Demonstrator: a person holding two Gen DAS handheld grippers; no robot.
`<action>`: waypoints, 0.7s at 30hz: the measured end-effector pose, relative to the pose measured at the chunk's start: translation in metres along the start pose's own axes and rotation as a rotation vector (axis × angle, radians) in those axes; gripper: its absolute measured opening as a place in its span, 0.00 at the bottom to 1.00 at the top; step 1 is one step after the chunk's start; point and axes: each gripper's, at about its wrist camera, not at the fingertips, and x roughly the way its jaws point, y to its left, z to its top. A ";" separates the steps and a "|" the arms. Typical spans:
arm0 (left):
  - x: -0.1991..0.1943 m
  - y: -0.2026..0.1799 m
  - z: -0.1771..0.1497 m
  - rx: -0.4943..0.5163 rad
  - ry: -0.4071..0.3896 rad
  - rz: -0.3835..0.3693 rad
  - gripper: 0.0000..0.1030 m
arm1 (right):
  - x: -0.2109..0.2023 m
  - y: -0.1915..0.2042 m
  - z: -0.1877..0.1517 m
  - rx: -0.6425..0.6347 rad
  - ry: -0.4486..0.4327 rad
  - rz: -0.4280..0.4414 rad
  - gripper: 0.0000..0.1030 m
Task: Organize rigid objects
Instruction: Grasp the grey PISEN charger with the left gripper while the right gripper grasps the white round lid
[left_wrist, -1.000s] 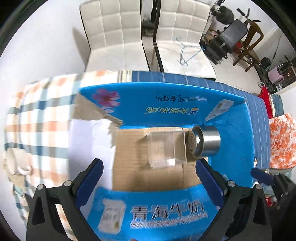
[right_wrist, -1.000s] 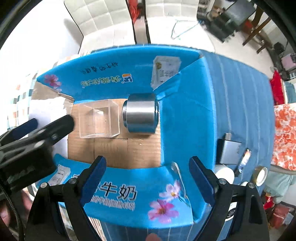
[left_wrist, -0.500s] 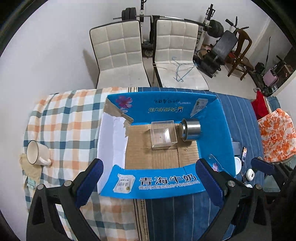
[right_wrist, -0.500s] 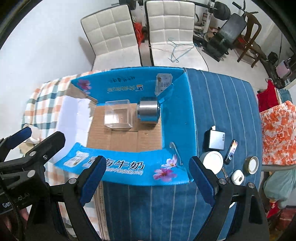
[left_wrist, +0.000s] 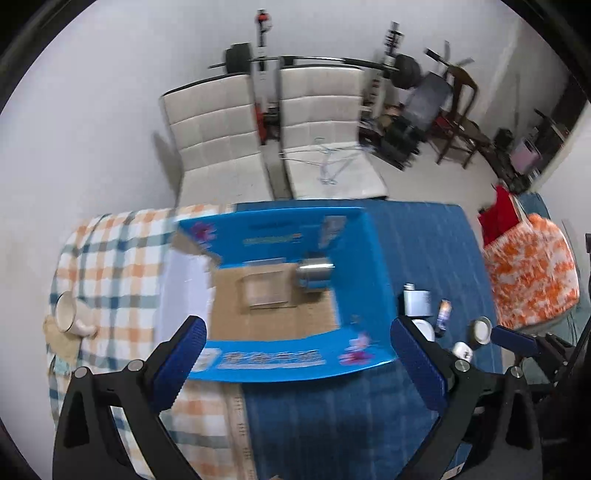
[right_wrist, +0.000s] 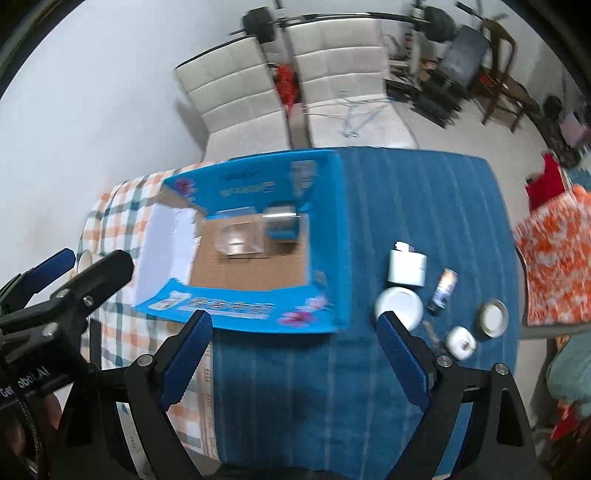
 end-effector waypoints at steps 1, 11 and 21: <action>0.008 -0.020 0.003 0.025 0.005 -0.014 0.99 | -0.001 -0.015 -0.002 0.020 0.002 -0.010 0.90; 0.145 -0.183 0.029 0.184 0.217 -0.092 0.99 | 0.049 -0.233 -0.024 0.326 0.121 -0.199 0.90; 0.282 -0.225 0.020 0.197 0.490 -0.009 0.99 | 0.149 -0.307 -0.016 0.447 0.224 -0.189 0.90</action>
